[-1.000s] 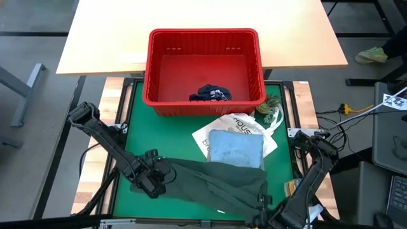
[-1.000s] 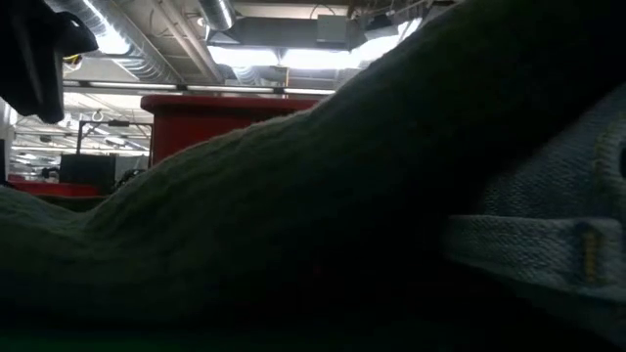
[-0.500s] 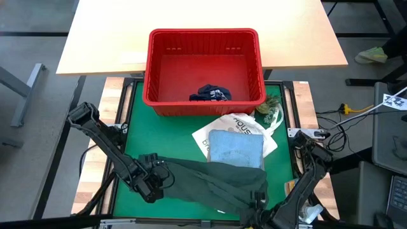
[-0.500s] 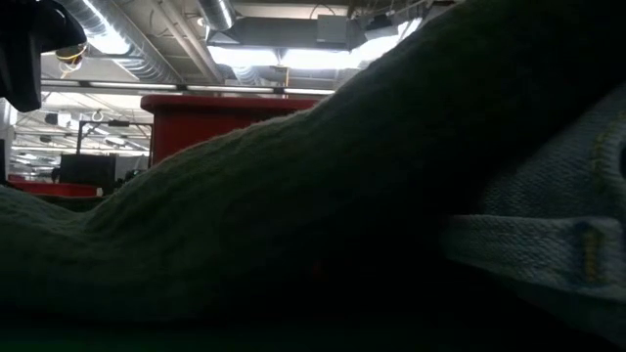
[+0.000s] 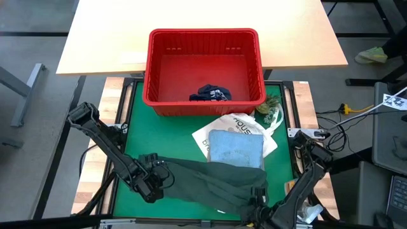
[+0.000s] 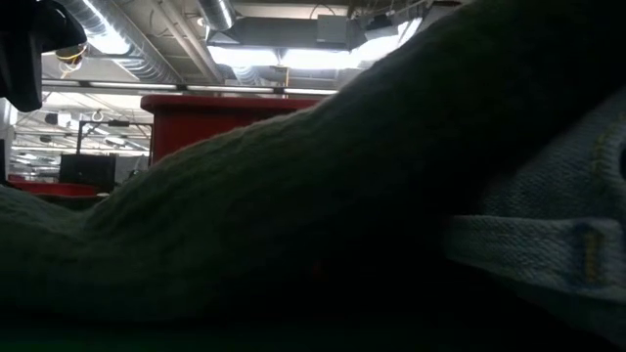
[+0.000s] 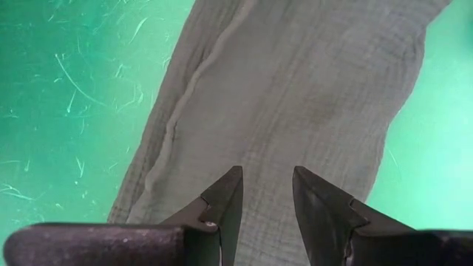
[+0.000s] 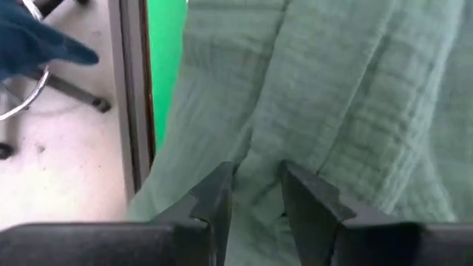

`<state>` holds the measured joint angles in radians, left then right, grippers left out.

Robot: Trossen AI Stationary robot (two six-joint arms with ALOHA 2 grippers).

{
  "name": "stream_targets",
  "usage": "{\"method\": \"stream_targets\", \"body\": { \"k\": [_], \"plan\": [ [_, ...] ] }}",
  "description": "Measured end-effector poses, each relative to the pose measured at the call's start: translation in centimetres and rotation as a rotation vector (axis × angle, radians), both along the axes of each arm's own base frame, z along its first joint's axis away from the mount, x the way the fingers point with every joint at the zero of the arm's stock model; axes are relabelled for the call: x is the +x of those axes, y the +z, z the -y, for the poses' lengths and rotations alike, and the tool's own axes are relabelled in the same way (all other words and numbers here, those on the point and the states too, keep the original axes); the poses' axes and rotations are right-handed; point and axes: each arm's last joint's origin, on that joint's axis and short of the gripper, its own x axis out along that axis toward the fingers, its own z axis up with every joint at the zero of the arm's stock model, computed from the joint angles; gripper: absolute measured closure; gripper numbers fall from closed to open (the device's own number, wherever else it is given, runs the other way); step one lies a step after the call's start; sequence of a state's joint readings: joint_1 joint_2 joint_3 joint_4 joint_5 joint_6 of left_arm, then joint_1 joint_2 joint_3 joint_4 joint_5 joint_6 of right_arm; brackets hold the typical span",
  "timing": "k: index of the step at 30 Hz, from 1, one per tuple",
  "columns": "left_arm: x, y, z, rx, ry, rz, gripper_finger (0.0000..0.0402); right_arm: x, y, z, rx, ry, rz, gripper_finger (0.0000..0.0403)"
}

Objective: Fold Laundry from Bin
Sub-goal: Fold the green polo shirt

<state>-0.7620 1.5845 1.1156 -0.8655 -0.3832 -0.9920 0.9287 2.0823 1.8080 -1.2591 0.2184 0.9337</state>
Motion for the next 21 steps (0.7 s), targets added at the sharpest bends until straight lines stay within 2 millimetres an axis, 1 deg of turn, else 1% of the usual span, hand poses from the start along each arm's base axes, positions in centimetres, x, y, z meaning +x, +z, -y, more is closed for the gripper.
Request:
{"method": "stream_targets", "body": {
  "k": [4, 8, 11, 16, 18, 21],
  "plan": [
    [0.0, 0.0, 0.0, 0.0, 0.0, 0.0, 0.0288, -0.3, -0.9, 0.1, 0.009, 0.002, -0.054, 0.0283],
    [0.0, 0.0, 0.0, 0.0, 0.0, 0.0, 0.0288, -0.4, -1.5, 0.4, -0.027, -0.003, -0.052, 0.0286],
    [0.0, 0.0, 0.0, 0.0, 0.0, 0.001, 0.0288, -0.5, -1.7, 0.6, -0.044, -0.004, -0.047, 0.0309],
    [0.0, 0.0, 0.0, 0.0, 0.0, 0.001, 0.0288, -0.5, -1.7, 0.6, -0.048, -0.003, -0.046, 0.0389],
    [0.0, 0.0, 0.0, 0.0, 0.0, 0.001, 0.0288, -0.5, -1.6, 0.6, -0.05, -0.003, -0.051, 0.0391],
    [0.0, 0.0, 0.0, 0.0, 0.001, 0.001, 0.0288, -0.5, -0.4, 0.7, -0.069, -0.003, -0.055, 0.038]
  ]
}}
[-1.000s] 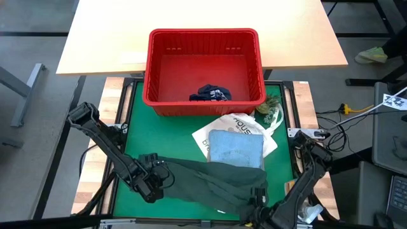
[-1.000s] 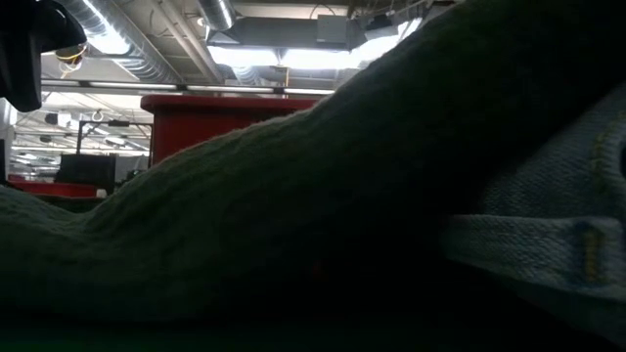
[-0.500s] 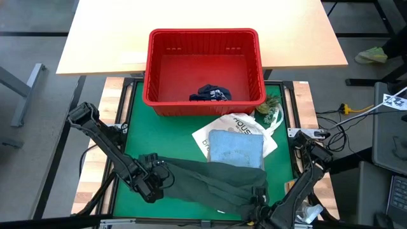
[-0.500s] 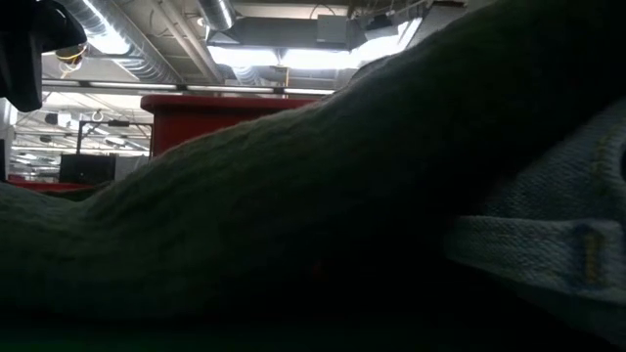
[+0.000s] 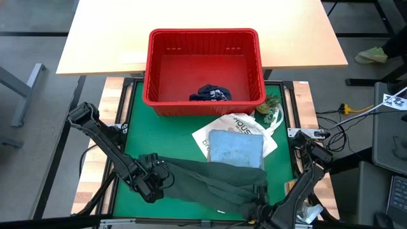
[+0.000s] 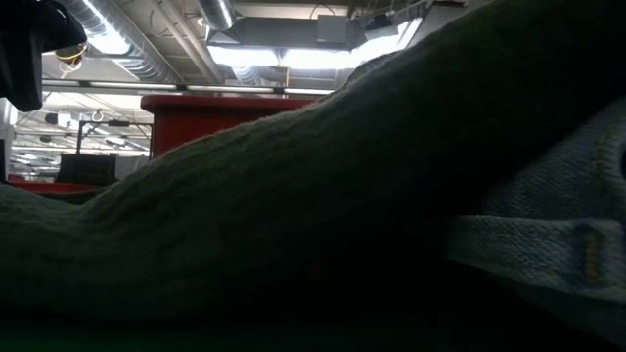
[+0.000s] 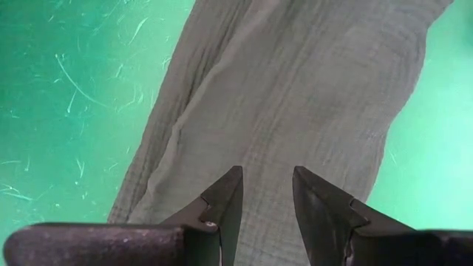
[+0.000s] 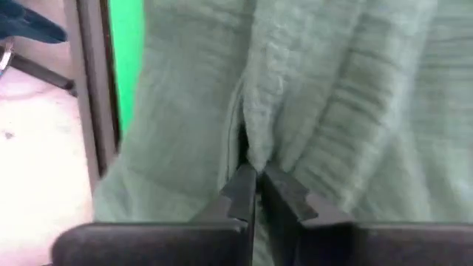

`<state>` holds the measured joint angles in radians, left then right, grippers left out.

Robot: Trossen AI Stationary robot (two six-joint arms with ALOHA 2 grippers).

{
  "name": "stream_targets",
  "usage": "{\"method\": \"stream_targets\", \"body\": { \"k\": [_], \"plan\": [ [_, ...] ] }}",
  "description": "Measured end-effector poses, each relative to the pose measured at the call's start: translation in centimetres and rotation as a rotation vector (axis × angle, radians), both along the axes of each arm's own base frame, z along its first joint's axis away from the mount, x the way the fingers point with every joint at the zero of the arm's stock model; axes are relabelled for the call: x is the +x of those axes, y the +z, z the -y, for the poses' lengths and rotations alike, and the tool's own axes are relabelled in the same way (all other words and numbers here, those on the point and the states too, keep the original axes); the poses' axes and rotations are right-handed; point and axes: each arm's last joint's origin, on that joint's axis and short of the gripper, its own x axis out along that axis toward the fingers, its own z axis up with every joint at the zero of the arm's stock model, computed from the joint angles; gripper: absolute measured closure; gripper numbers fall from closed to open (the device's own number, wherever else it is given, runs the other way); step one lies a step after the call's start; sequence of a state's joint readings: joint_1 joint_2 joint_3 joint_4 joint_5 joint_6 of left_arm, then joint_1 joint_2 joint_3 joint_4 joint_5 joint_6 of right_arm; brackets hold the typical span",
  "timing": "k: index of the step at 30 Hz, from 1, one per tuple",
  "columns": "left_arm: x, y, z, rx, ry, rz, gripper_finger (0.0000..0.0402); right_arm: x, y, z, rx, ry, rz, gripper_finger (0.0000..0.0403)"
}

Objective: Fold Laundry from Bin
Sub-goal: Fold the green polo shirt

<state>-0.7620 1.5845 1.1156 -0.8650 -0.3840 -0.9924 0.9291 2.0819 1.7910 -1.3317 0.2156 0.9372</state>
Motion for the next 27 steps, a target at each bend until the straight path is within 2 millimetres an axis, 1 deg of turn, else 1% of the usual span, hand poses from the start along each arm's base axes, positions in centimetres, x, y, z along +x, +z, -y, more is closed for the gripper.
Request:
{"method": "stream_targets", "body": {
  "k": [4, 6, 10, 12, 14, 19, 23, 27],
  "plan": [
    [0.0, 0.0, 0.0, 0.0, 0.0, 0.0, 0.0288, -0.2, 2.5, 0.6, -0.095, 0.005, 0.03, 0.0396],
    [0.0, 0.0, 0.0, 0.0, 0.0, 0.0, 0.0288, -0.3, 3.6, 1.0, -0.154, -0.008, 0.055, 0.0397],
    [0.0, 0.0, 0.0, 0.0, 0.0, 0.001, 0.0288, 0.2, 5.0, 1.7, -0.189, -0.045, 0.175, 0.0393],
    [0.0, 0.0, 0.0, -0.001, 0.0, 0.001, 0.0288, 0.8, 5.1, 2.4, -0.201, -0.063, 0.187, 0.0398],
    [0.0, 0.0, 0.0, -0.002, 0.0, 0.003, 0.0288, 1.4, 4.8, 3.1, -0.221, -0.077, 0.177, 0.0399],
    [0.0, 0.0, 0.0, -0.005, 0.0, 0.007, 0.0288, 2.6, 3.4, 4.8, -0.239, -0.08, 0.072, 0.0396],
    [0.0, 0.0, 0.0, -0.005, -0.001, 0.006, 0.0288, 2.8, 2.8, 5.3, -0.216, -0.068, -0.009, 0.04],
    [0.0, 0.0, 0.0, -0.005, -0.001, 0.006, 0.0288, 2.4, 3.1, 5.4, -0.205, -0.066, -0.013, 0.0398]
  ]
}}
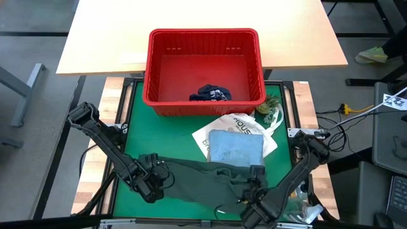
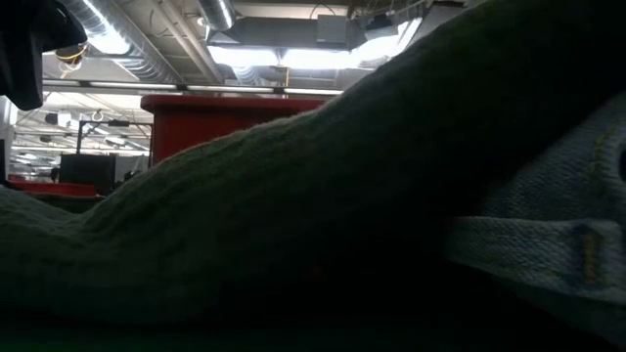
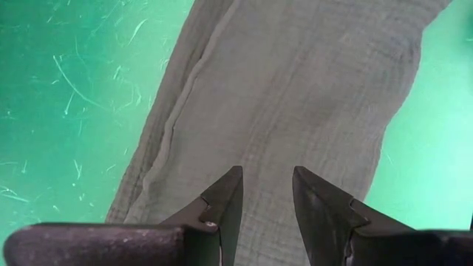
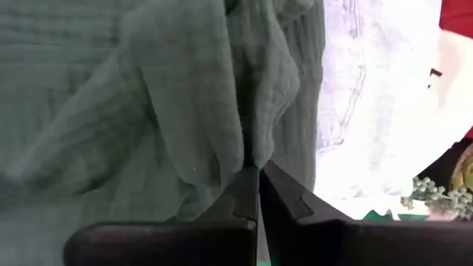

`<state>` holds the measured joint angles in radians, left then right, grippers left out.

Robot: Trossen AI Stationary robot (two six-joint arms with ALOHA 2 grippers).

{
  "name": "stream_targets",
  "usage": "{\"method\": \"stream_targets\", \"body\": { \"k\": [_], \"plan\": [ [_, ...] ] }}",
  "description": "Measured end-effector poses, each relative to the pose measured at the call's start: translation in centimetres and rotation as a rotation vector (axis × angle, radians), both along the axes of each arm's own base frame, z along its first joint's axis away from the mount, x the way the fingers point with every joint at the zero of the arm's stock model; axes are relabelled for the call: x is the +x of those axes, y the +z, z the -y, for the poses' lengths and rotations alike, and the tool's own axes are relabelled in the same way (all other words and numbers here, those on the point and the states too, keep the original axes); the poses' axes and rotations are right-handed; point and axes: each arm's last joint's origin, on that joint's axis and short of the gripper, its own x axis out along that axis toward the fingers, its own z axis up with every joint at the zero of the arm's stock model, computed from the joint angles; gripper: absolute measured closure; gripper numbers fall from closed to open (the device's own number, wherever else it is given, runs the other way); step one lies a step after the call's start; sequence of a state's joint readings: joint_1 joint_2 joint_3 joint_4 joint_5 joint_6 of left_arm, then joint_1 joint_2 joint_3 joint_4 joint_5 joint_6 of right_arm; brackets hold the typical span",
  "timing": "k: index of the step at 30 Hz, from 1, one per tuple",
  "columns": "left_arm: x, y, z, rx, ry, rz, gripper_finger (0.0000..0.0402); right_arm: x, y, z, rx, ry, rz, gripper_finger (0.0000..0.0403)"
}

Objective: Fold Laundry from Bin
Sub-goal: Fold the green polo shirt

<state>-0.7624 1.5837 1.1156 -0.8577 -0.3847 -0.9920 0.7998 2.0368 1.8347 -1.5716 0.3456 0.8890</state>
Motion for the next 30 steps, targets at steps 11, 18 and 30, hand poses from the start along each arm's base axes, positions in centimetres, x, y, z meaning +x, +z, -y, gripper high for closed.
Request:
{"method": "stream_targets", "body": {
  "k": [11, 18, 30],
  "plan": [
    [0.0, 0.0, 0.0, 0.0, 0.0, 0.0, 0.0288, -2.4, 2.0, 2.0, 0.018, 0.014, 0.017, 0.04],
    [0.0, 0.0, 0.0, -0.001, 0.0, 0.002, 0.0288, -3.7, -0.5, 3.0, -0.027, -0.02, -0.087, 0.04],
    [0.0, 0.0, 0.0, -0.002, 0.0, 0.002, 0.0288, -4.1, -1.7, 3.6, -0.069, -0.025, -0.127, 0.0382]
  ]
}}
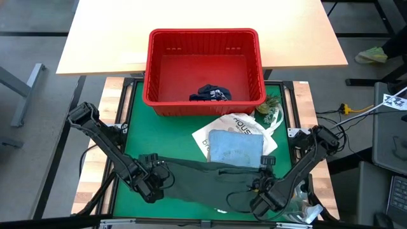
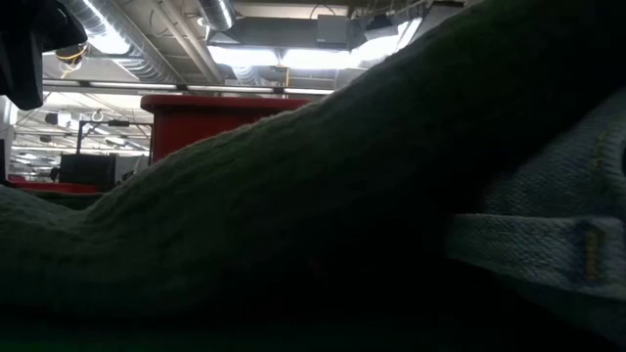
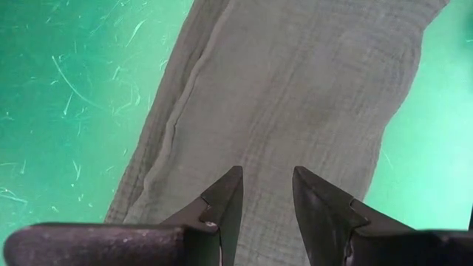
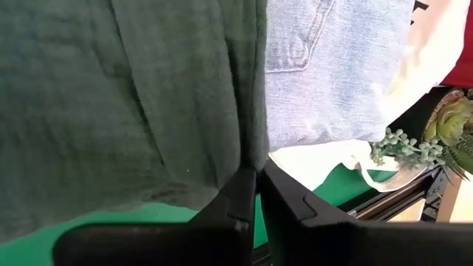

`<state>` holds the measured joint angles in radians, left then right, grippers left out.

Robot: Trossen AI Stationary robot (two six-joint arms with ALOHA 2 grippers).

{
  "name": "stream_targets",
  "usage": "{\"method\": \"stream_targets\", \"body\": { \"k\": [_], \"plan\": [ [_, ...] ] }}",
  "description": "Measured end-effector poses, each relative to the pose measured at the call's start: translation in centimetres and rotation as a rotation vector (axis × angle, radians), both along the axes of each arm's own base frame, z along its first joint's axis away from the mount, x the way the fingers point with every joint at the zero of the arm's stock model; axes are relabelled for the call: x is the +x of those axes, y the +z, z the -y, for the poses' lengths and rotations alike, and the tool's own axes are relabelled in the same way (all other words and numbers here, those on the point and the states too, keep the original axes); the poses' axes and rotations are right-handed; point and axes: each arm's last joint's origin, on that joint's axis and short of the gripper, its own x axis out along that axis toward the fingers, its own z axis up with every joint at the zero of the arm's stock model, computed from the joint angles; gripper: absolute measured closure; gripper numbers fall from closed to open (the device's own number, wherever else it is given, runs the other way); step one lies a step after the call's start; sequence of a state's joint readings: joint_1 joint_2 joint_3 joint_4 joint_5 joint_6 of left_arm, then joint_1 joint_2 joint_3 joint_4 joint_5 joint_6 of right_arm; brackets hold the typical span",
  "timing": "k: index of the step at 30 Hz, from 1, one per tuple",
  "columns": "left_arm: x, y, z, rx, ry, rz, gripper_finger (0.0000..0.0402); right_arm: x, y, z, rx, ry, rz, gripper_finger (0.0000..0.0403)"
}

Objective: Fold Laundry from Bin
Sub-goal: Fold the green polo shirt

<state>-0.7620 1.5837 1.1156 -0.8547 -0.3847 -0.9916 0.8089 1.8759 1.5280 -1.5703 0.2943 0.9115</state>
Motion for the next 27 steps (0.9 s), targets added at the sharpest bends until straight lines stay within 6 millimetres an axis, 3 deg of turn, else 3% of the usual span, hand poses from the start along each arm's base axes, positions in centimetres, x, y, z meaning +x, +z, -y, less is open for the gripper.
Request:
{"method": "stream_targets", "body": {
  "k": [6, 15, 27],
  "plan": [
    [0.03, 0.02, -0.04, 0.013, 0.005, 0.013, 0.0282, -0.02, -0.01, -0.01, 0.007, -0.004, -0.008, 0.0381],
    [0.08, 0.05, -0.1, 0.031, 0.012, 0.03, 0.0232, -0.09, -0.04, -0.07, 0.026, -0.068, -0.007, 0.0371],
    [0.18, 0.09, 0.0, 0.02, 0.012, 0.041, 0.0223, -0.2, -0.07, -0.15, 0.053, -0.07, -0.042, 0.0223]
  ]
}}
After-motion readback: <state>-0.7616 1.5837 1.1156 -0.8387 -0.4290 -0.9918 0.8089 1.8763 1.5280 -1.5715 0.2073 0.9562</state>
